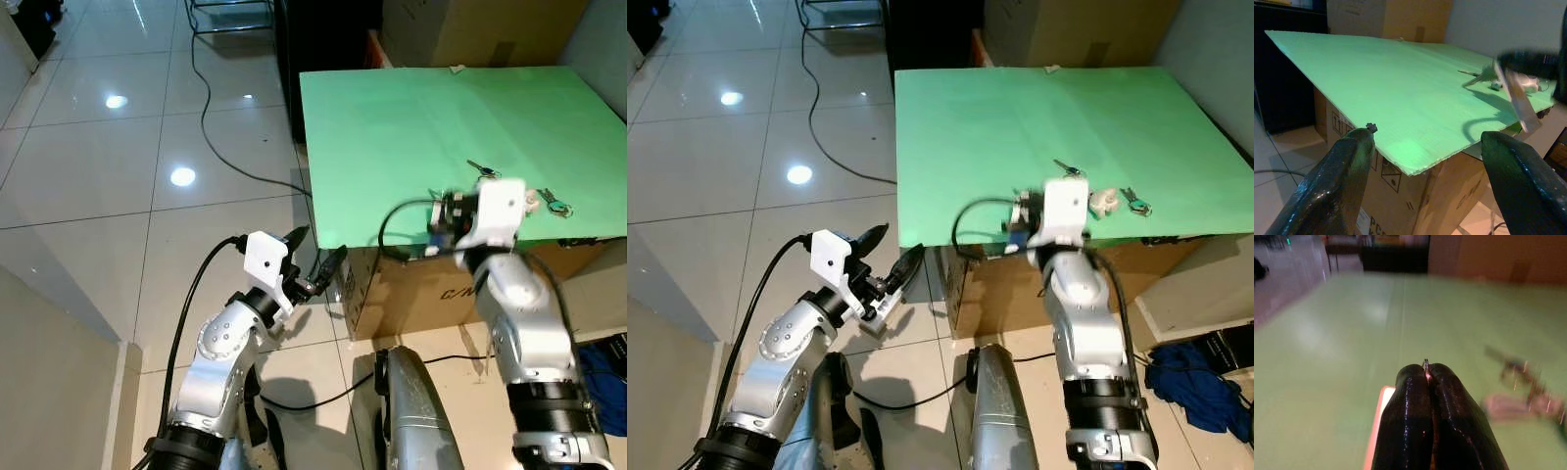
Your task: Hang keys on a hook
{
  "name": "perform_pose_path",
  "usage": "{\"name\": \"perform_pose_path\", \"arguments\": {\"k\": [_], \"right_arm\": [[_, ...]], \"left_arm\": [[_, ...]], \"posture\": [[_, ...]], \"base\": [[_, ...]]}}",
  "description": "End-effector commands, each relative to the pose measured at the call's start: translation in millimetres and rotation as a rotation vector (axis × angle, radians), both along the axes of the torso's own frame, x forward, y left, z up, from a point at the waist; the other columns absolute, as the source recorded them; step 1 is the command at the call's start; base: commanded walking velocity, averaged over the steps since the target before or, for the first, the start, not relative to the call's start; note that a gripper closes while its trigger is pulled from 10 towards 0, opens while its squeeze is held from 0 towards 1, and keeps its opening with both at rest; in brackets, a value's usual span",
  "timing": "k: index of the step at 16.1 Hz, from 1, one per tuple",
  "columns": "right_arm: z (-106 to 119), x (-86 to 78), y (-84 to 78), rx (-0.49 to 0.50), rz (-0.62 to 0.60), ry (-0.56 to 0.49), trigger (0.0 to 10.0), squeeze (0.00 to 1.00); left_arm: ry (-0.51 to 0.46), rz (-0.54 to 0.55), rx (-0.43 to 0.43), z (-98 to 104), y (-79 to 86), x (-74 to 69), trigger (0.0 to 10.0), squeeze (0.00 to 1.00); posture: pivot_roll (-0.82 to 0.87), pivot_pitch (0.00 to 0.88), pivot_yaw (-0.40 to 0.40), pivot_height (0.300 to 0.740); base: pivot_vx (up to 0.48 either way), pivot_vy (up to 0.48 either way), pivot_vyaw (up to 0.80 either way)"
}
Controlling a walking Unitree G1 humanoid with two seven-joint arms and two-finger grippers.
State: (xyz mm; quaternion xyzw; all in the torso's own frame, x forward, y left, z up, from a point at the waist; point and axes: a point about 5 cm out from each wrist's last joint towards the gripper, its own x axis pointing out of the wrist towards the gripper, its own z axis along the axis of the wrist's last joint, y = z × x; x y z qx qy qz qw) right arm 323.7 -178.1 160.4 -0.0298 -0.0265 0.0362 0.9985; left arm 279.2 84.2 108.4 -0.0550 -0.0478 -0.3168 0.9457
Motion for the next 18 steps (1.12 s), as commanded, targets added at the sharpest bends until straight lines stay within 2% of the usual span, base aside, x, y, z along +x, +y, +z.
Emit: {"name": "perform_pose_path", "arguments": {"k": [1, 2, 4, 5, 8, 9, 12, 13, 14, 16, 18], "right_arm": [[13, 0.2, 1.5, -0.012, 0.013, -0.057, 0.0, 0.0], [22, -0.4, 3.9, -0.013, 0.029, -0.098, 0.0, 0.0], [34, -9.5, 11.4, -0.058, 0.051, -0.196, 0.0, 0.0], [39, -16.8, 16.6, -0.08, 0.055, -0.244, 0.0, 0.0], [42, -41.8, 32.9, -0.13, 0.023, -0.323, 0.0, 0.0], [30, -46.4, 35.9, -0.135, 0.009, -0.298, 10.0, 0.0], [14, -46.1, 31.3, -0.133, -0.028, -0.253, 10.0, 0.0], [4, -46.0, 23.8, -0.131, -0.068, -0.222, 10.0, 0.0], [-3, -47.1, 22.9, -0.14, -0.078, -0.198, 10.0, 0.0], [-20, -48.5, 24.4, -0.133, -0.044, -0.144, 10.0, 0.0], [-36, -48.0, 23.4, -0.071, -0.02, -0.071, 10.0, 0.0]], "left_arm": [[0.015, 0.0, 0.001, -3, -0.2, 0.1, 10.0, 0.0], [0.022, 0.011, -0.009, -3, 0.4, 1.3, 10.0, 0.0], [0.112, 0.135, -0.134, 0, 12.3, 13.3, 10.0, 0.0], [0.104, 0.176, -0.14, 5, 16.3, 17.0, 10.0, 0.0], [0.026, 0.206, -0.124, 24, 18.3, 17.4, 10.0, 0.0], [0.0, 0.222, -0.114, 30, 20.8, 17.4, 10.0, 0.0], [-0.013, 0.232, -0.079, 31, 26.0, 15.0, 10.0, 0.0], [0.004, 0.254, -0.065, 28, 29.8, 14.7, 10.0, 0.0], [0.019, 0.262, -0.057, 24, 31.7, 15.7, 10.0, 0.0], [0.052, 0.289, -0.049, 16, 35.4, 19.9, 10.0, 0.0], [0.054, 0.332, -0.04, 13, 39.3, 22.0, 10.0, 0.0]], "posture": [[-0.24, 0.137, 0.038, 0.588], [-0.24, 0.133, 0.037, 0.588], [-0.23, 0.122, 0.032, 0.588], [-0.23, 0.121, 0.032, 0.588], [-0.2, 0.107, 0.028, 0.588], [-0.18, 0.104, 0.032, 0.588], [-0.17, 0.093, 0.041, 0.588], [-0.18, 0.08, 0.044, 0.588], [-0.17, 0.076, 0.043, 0.588], [-0.18, 0.067, 0.036, 0.588], [-0.18, 0.052, 0.025, 0.607]], "base": [[0.0, 0.0, 0.0], [0.0, 0.0, 0.0], [0.0, 0.0, 0.0], [0.0, 0.0, 0.0], [0.0, 0.0, 0.0], [0.0, 0.0, 0.0], [0.0, 0.0, 0.0], [0.0, 0.0, 0.0], [0.0, 0.0, 0.0], [0.0, 0.0, 0.0], [0.0, 0.0, 0.0]]}}
